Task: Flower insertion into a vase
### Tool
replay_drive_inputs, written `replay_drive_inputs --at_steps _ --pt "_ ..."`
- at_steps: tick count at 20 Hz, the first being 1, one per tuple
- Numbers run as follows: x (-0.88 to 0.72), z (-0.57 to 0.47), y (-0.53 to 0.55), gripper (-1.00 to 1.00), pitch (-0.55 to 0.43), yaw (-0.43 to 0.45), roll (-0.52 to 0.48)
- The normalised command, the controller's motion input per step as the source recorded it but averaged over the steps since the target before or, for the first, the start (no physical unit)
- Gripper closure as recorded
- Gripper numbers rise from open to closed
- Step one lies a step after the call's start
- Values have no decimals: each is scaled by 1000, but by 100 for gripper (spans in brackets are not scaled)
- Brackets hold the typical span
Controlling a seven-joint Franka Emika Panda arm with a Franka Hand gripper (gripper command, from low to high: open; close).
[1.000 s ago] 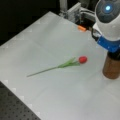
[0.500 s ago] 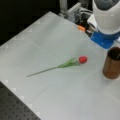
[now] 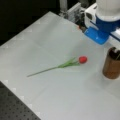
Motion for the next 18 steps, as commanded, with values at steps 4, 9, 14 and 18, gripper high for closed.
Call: replay_drive_inputs --at_steps 4,9,14,18 --pt "-155 -120 -575 -100 -391 115 2" --pt "9 -181 -549 -100 -243 99 -4" --pt "123 -250 -575 -100 -152 117 -63" --pt "148 -208 -422 -100 -58 140 -118"
